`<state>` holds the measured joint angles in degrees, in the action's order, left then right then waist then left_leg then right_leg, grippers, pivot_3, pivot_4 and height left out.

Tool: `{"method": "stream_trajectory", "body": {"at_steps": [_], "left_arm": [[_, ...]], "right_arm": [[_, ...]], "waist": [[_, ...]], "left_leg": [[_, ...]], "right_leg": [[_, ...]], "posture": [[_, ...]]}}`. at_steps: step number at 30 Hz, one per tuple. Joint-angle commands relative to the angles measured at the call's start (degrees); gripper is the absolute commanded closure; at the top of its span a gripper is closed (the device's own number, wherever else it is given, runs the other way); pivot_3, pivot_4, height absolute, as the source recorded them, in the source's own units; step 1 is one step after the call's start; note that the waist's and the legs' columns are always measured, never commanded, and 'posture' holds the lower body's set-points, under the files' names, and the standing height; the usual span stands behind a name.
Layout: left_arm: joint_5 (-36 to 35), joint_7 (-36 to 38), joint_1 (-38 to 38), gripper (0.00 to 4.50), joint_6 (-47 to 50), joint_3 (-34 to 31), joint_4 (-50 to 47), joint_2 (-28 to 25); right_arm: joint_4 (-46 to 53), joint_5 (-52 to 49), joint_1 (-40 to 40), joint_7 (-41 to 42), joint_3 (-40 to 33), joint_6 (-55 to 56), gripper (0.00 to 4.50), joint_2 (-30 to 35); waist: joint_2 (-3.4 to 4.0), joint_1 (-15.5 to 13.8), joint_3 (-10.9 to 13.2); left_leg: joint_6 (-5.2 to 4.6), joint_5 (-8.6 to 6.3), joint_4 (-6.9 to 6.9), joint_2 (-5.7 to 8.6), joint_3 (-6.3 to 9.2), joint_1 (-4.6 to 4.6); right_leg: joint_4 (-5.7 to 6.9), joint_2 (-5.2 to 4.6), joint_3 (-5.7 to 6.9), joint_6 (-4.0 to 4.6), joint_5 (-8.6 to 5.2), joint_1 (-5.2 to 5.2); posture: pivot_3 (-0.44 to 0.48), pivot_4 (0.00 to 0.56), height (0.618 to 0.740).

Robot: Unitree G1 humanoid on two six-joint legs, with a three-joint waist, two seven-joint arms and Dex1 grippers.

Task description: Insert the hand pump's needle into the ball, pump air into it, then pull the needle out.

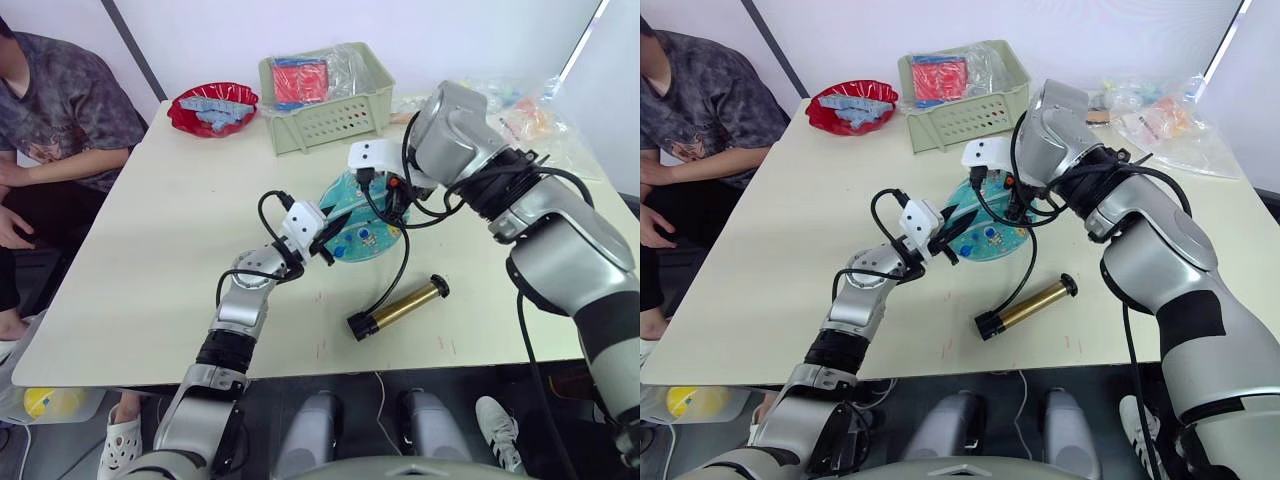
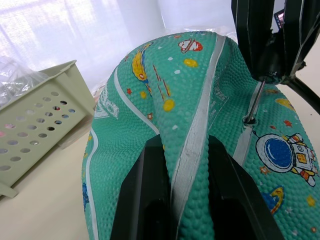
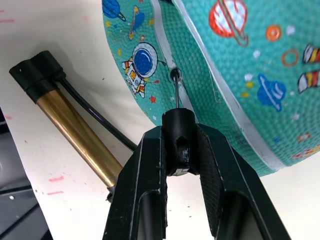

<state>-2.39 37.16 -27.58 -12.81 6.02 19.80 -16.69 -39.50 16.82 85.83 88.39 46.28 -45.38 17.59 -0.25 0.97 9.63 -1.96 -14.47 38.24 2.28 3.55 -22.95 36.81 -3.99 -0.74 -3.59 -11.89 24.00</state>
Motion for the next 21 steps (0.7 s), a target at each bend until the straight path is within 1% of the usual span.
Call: {"method": "stream_trajectory", "body": {"at_steps": [1, 7, 12, 17, 21], "left_arm": [[2.86, 2.14, 1.24, 4.17, 1.41, 4.71, 1.9, 0.65], [2.71, 2.28, 1.06, 4.17, 1.88, 4.66, 1.9, 0.67], [2.46, 2.51, 1.24, 4.17, 2.74, 4.67, 1.5, 0.62], [1.25, 2.96, 1.02, 4.17, 4.48, 4.16, 0.88, 0.86], [0.06, 3.33, 0.49, 4.17, 6.88, 3.72, 0.07, 1.05]], "right_arm": [[4.05, 1.14, 1.35, -0.66, -0.42, 6.97, 4.13, -0.99], [10.34, 4.23, -1.72, -0.74, 0.39, 14.63, 4.13, 1.16], [14.23, 5.98, -3.85, -0.38, 0.03, 17.6, 4.13, 2.16], [16.14, 7.85, -5.68, -1.03, 0.06, 21.86, 4.13, 1.99], [15.7, 8.81, -6.33, -1.51, -0.53, 24.24, 4.13, 1.43]], "waist": [[0.0, 0.01, 0.0], [0.0, -0.01, 0.0], [0.0, -0.04, 0.0], [-0.01, -0.04, -0.01], [-0.01, -0.02, -0.03]], "left_leg": [[0.0, 0.0, 0.0, 0.0, 0.0, 0.0], [0.01, 0.0, 0.0, 0.01, -0.01, 0.0], [0.02, 0.01, 0.0, 0.01, 0.0, 0.02], [0.02, 0.01, 0.0, 0.0, 0.01, 0.09], [0.02, 0.01, 0.0, 0.0, 0.01, 0.12]], "right_leg": [[0.0, 0.0, 0.0, 0.0, 0.0, 0.0], [0.0, 0.0, 0.0, 0.0, 0.0, 0.0], [0.0, 0.0, 0.0, 0.0, 0.0, -0.02], [0.0, 0.0, 0.01, 0.0, 0.0, -0.1], [0.0, 0.01, 0.01, 0.0, 0.0, -0.13]], "posture": [[0.0, 0.15, 0.738], [0.0, 0.15, 0.738], [0.0, 0.15, 0.738], [0.0, 0.15, 0.738], [0.0, 0.15, 0.738]]}}
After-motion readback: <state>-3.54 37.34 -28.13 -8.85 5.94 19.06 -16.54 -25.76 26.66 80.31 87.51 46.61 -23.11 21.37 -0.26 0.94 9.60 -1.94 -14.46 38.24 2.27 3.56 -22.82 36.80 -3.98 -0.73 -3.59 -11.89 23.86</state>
